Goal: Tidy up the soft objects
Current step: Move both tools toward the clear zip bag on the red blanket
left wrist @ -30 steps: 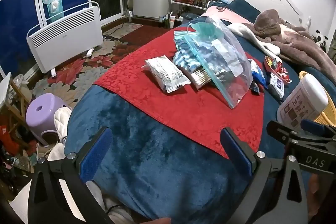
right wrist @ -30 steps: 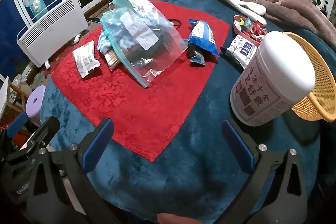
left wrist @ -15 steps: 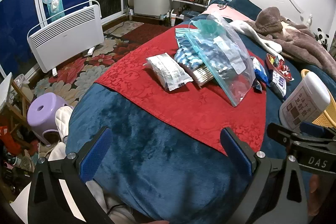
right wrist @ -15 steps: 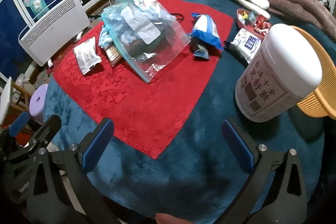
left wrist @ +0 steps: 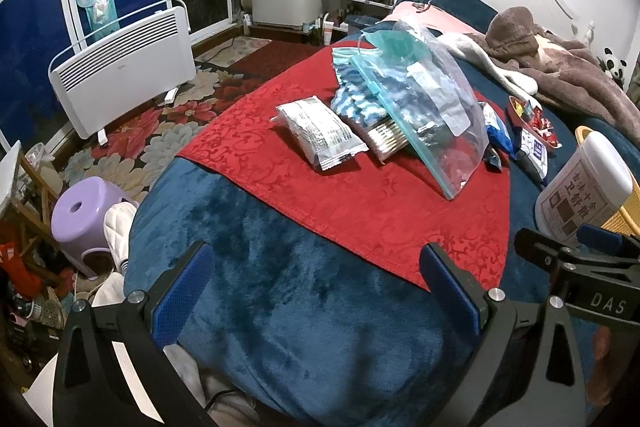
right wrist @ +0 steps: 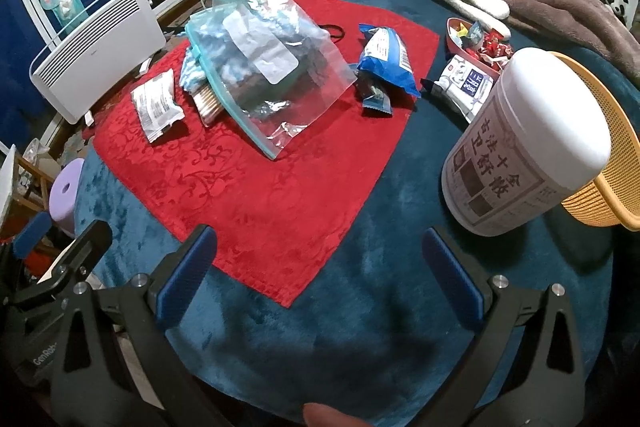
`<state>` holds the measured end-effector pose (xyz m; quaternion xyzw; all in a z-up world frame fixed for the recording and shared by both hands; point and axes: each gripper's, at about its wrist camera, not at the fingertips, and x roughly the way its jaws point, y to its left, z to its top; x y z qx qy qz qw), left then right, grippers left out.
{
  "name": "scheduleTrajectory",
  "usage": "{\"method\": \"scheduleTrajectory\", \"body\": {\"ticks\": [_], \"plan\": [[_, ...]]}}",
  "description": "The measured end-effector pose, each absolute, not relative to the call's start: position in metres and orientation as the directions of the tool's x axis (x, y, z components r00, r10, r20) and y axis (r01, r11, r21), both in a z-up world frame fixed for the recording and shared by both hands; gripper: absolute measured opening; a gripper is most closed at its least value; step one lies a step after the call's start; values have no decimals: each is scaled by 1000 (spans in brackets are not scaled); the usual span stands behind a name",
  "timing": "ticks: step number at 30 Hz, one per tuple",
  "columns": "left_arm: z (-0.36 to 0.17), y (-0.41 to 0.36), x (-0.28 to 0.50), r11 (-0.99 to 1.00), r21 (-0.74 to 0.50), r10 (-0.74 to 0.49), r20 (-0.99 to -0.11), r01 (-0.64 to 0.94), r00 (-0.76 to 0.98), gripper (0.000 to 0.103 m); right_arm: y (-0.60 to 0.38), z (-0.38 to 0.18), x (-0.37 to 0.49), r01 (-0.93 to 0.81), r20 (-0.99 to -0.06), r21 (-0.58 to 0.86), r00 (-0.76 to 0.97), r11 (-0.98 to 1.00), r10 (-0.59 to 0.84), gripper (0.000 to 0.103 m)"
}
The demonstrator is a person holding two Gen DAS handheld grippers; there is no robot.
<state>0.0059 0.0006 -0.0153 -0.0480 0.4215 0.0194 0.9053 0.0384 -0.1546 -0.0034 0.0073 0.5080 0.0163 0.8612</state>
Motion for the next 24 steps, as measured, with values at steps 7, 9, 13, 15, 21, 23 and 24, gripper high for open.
{"method": "scheduleTrajectory", "body": {"ticks": [7,9,13,15,21,23,24], "plan": [[-16,0,9,995,-72,-9,-768,-72,640,103,-157,-2,42,-19,-872,20,489,1000,27,103],[-16,0,9,995,-71,-10,-769,-70,640,103,-156,-2,44,-20,-872,19,489,1000,26,103],[-16,0,17,995,-76,-18,-774,-64,633,103,-156,-3,46,-23,-871,16,490,1000,25,103],[-16,1,21,995,-76,-21,-775,-61,631,103,-156,-3,49,-25,-870,17,492,1000,27,103],[-19,6,35,994,-91,-39,-784,-54,619,103,-155,-4,57,-25,-871,18,491,1000,28,103],[-19,7,39,995,-89,-42,-786,-46,616,103,-155,-5,60,-23,-870,16,493,1000,25,103],[-19,7,43,995,-87,-44,-787,-40,616,103,-155,-5,61,-23,-869,14,494,1000,23,103]]}}
